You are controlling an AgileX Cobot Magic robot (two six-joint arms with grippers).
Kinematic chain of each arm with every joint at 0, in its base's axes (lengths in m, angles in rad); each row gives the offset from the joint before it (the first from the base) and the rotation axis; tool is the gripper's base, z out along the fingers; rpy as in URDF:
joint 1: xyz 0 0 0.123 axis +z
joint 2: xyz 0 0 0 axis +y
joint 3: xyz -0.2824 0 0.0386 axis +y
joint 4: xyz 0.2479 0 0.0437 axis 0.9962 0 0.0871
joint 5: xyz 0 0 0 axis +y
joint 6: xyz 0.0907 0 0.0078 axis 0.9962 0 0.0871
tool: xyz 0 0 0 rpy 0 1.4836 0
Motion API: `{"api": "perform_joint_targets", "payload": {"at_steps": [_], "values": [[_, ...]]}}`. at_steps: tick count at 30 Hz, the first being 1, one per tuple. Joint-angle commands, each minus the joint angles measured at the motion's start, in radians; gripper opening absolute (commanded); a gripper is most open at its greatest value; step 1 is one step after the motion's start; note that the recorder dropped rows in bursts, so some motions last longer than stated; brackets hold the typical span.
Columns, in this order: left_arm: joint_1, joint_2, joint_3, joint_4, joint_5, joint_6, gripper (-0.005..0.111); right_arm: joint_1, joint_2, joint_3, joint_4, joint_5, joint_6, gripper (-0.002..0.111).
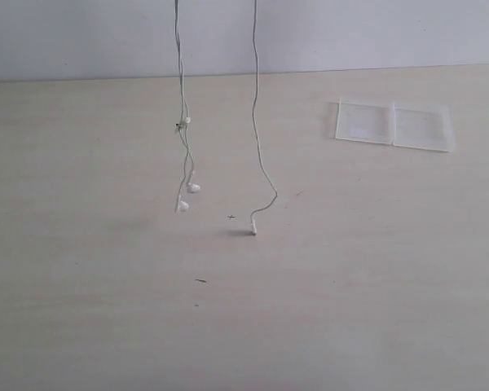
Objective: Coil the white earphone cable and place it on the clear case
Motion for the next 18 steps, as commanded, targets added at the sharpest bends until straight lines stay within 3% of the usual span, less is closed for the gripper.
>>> {"api": "perform_joint_targets", "payload": {"at_steps": [1, 7, 11, 18], "values": [[0.000, -0.005, 0.002, -0.013, -0.035, -0.022, 0.000, 0.000, -0.006, 0.004, -0.007, -0.009, -0.001, 0.000], [0.000, -0.003, 0.002, -0.015, -0.050, -0.049, 0.000, 0.000, -0.006, 0.004, -0.004, -0.162, -0.001, 0.000], [0.000, 0.003, 0.002, -0.015, -0.053, -0.065, 0.000, 0.000, -0.006, 0.004, 0.158, -0.266, -0.001, 0.000], [0.000, 0.014, 0.002, -0.015, -0.055, -0.087, 0.000, 0.000, -0.006, 0.004, 0.196, -0.322, -0.001, 0.000]]}}
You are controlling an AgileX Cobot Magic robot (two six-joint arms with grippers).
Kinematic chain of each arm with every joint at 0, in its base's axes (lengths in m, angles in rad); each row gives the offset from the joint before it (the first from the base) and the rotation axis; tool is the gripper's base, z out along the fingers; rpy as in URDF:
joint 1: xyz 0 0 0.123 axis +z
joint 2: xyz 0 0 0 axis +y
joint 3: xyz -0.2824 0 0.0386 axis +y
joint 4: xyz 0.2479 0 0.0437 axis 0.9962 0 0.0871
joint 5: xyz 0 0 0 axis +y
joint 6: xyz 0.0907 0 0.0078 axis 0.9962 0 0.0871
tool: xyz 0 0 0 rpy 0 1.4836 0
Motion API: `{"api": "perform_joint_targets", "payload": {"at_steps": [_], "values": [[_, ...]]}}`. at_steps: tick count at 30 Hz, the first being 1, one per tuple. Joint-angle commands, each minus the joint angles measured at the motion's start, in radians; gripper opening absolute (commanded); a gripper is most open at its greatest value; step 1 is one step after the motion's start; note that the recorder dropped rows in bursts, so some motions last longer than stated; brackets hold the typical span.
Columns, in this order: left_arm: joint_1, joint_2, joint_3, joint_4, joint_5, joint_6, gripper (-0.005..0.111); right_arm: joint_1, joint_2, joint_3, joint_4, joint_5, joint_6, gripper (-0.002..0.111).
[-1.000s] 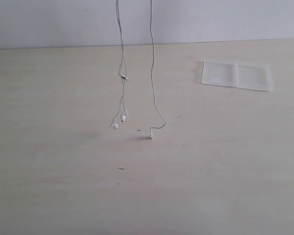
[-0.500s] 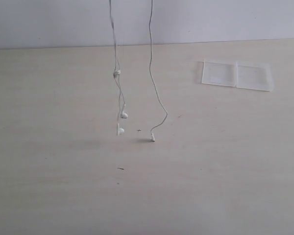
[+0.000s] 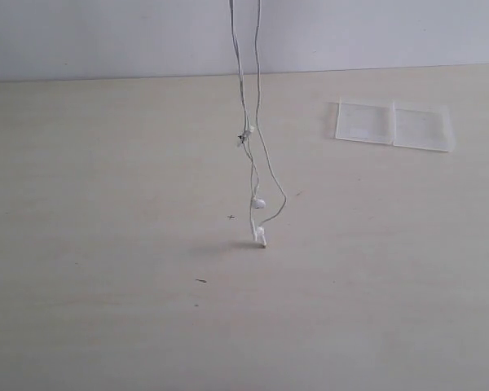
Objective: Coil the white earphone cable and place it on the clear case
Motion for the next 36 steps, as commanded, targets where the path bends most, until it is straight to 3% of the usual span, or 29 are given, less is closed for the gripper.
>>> {"api": "perform_joint_targets", "payload": {"at_steps": [1, 13, 19, 24, 28, 31, 36], "values": [[0.000, 0.004, 0.002, -0.010, -0.021, -0.015, 0.000, 0.000, -0.006, 0.004, 0.014, -0.038, -0.001, 0.000], [0.000, -0.001, 0.002, -0.010, -0.025, -0.016, 0.000, 0.000, -0.006, 0.004, 0.016, -0.181, -0.001, 0.000], [0.000, -0.002, 0.002, -0.010, -0.018, -0.038, 0.000, 0.000, -0.006, 0.004, 0.014, -0.394, 0.025, 0.000], [0.000, -0.005, 0.002, -0.010, -0.018, -0.077, 0.000, 0.000, 0.100, -0.095, -0.015, -0.312, 0.017, 0.000], [0.000, -0.008, 0.002, -0.010, -0.016, -0.136, 0.000, 0.000, 0.301, -0.202, -0.179, -0.286, 0.048, 0.000], [0.000, -0.008, 0.002, -0.010, -0.009, -0.180, 0.000, 0.000, 0.461, -0.270, -0.348, -0.295, 0.199, 0.000], [0.000, -0.008, 0.002, -0.010, -0.009, -0.190, 0.000, 0.000, 0.723, -0.394, -0.864, -0.474, 0.529, 0.000]]}}
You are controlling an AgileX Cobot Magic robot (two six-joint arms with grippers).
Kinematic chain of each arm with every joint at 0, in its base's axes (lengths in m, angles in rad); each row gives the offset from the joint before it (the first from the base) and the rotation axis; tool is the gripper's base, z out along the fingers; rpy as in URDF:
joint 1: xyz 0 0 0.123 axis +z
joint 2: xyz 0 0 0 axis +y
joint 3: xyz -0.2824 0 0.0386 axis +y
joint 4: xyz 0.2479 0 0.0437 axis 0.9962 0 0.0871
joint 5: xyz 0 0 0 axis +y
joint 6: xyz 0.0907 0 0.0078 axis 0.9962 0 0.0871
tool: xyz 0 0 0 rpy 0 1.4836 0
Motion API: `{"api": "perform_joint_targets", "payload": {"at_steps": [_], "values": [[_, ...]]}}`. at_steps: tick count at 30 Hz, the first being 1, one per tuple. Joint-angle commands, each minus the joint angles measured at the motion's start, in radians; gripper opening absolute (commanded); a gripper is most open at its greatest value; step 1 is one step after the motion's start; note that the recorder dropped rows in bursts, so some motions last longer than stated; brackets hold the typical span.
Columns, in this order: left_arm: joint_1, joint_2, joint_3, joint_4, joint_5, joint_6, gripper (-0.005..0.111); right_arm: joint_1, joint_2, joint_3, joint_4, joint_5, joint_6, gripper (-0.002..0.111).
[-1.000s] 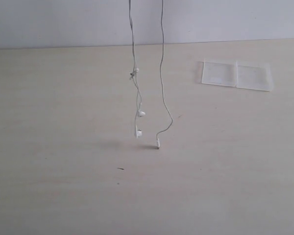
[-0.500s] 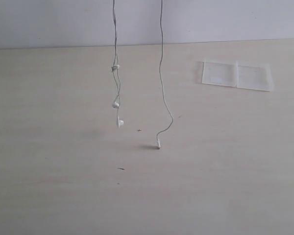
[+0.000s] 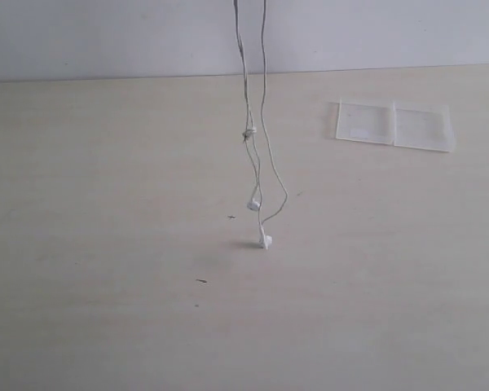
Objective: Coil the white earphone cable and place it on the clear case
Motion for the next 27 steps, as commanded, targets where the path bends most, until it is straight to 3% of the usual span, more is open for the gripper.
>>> {"api": "perform_joint_targets", "payload": {"at_steps": [1, 6, 9, 14, 17, 21, 23, 27], "values": [[0.000, -0.010, 0.002, -0.010, -0.002, -0.019, 0.000, 0.000, 0.223, -0.132, -0.533, -0.185, 0.332, 0.000], [0.000, -0.010, 0.002, -0.006, 0.002, -0.018, 0.000, 0.000, 0.461, -0.415, -1.120, -0.273, 0.795, 0.000], [0.000, -0.010, 0.002, -0.006, 0.002, -0.018, 0.000, 0.000, 0.581, -0.557, -1.321, -0.401, 0.924, 0.000], [0.000, -0.010, 0.002, -0.006, 0.004, -0.018, 0.000, -0.044, 0.742, -0.674, -1.321, -0.559, 0.915, 0.005], [0.000, -0.010, 0.002, -0.006, 0.004, -0.018, 0.000, -0.083, 0.808, -0.679, -1.321, -0.673, 0.901, 0.022], [0.000, -0.010, 0.002, -0.006, 0.004, -0.018, 0.000, -0.093, 0.905, -0.679, -1.231, -0.905, 0.682, 0.050], [0.000, -0.010, 0.002, -0.006, 0.007, -0.018, 0.000, -0.087, 0.940, -0.679, -1.190, -0.905, 0.625, 0.057], [0.000, -0.010, 0.002, -0.004, 0.011, -0.018, 0.000, -0.055, 0.996, -0.677, -1.161, -0.905, 0.595, 0.060]]}}
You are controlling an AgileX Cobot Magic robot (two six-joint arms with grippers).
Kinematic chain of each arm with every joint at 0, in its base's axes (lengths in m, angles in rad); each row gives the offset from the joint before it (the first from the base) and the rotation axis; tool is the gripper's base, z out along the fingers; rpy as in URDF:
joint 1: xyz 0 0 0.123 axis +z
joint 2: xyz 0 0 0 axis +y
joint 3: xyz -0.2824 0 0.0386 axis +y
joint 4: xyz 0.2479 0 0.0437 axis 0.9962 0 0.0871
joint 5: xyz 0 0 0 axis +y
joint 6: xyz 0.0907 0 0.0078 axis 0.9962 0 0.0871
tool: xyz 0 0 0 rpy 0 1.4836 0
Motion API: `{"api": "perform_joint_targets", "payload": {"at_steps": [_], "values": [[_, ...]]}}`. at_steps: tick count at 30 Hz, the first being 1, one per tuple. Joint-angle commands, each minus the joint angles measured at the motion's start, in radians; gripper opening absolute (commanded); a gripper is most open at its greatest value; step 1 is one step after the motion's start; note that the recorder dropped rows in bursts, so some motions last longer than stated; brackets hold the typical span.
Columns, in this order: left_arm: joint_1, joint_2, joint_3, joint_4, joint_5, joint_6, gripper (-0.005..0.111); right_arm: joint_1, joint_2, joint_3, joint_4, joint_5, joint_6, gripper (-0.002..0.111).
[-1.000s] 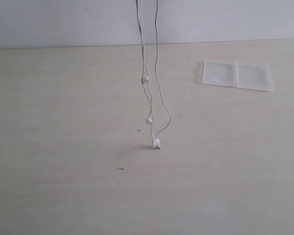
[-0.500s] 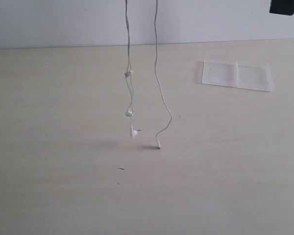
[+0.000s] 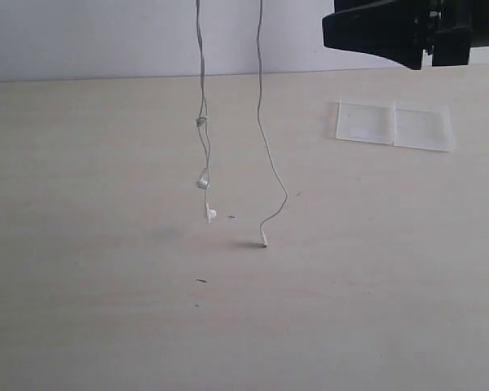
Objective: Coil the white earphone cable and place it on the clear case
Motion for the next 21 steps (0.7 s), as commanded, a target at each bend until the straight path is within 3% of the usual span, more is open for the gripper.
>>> {"api": "perform_joint_targets", "payload": {"at_steps": [1, 10, 21], "values": [[0.000, -0.010, 0.002, -0.004, 0.001, -0.009, 0.000, 0.042, 0.061, -0.006, 0.062, -0.020, -0.076, 0.060], [0.000, -0.010, 0.002, -0.004, 0.001, -0.009, 0.000, 0.181, 0.092, -0.006, 0.195, -0.020, -0.195, 0.060], [0.000, -0.010, 0.002, -0.004, 0.001, -0.009, 0.000, 0.302, 0.092, -0.006, 0.317, 0.159, -0.204, 0.060]]}}
